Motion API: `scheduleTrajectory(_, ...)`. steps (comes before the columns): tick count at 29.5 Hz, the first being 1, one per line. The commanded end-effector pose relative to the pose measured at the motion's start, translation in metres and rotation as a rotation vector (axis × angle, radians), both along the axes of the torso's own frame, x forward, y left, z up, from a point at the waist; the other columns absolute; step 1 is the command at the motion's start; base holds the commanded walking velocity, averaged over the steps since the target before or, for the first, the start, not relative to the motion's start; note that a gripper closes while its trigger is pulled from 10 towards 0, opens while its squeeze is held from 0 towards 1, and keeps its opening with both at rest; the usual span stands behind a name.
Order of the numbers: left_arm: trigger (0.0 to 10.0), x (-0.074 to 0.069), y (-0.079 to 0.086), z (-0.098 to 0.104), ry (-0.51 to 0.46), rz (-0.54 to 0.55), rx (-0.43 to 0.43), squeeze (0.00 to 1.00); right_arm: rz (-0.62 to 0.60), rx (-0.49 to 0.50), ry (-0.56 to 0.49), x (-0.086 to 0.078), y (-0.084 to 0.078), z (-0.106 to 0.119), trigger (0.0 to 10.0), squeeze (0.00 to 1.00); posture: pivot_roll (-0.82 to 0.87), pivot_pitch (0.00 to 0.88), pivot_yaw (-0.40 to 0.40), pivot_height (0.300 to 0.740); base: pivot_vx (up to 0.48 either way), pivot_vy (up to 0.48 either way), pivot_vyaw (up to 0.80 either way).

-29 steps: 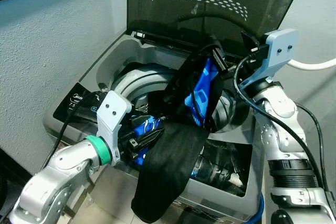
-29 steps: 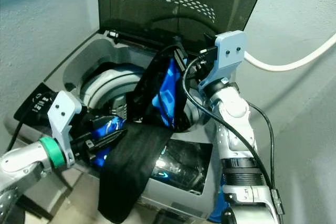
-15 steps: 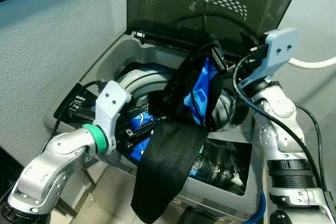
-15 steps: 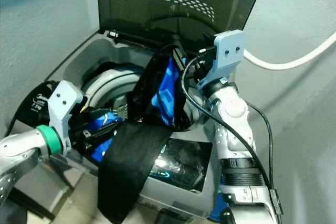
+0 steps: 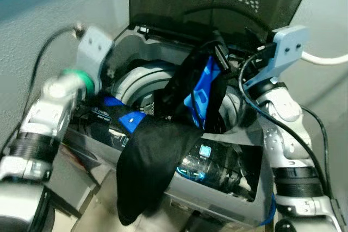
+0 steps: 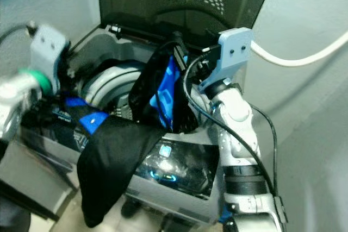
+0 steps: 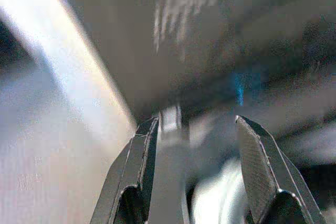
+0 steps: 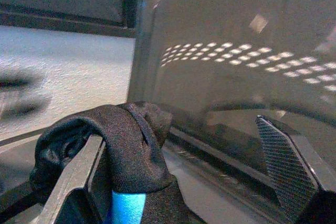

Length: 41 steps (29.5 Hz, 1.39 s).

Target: Clothes washing

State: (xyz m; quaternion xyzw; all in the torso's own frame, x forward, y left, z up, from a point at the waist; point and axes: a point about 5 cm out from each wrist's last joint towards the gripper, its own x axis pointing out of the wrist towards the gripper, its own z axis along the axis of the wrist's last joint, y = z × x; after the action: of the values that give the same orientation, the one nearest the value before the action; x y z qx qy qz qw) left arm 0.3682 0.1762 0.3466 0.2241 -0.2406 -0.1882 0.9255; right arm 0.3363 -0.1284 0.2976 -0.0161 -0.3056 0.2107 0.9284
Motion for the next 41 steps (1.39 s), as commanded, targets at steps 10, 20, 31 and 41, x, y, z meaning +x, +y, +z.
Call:
scheduleTrajectory(10,10.0,-0.037,-0.032,0.033,-0.150,-0.318,0.013,0.00,0.017,0.003,-0.005,-0.003,0.002,0.001,10.0,0.00,0.12,0.131,0.005,0.740,0.000,0.000,0.00)
scheduleTrajectory(20,10.0,-0.089,-0.039,0.014,-0.237,-0.260,0.021,0.00,0.558,-0.048,0.049,-0.044,-0.002,-0.003,10.0,0.00,0.15,0.121,-0.002,0.740,0.000,0.000,0.00)
scheduleTrajectory(31,10.0,-0.106,-0.037,0.028,-0.434,-0.020,-0.077,0.00,0.850,-0.643,0.167,-0.049,0.042,-0.057,10.0,0.00,0.19,0.099,-0.034,0.740,0.000,0.000,0.00)
scheduleTrajectory(41,10.0,-0.106,-0.043,0.007,-0.360,0.017,-0.064,0.00,0.864,-0.892,0.183,-0.045,0.025,-0.058,10.0,0.00,0.19,0.093,-0.050,0.740,0.000,0.000,0.00)
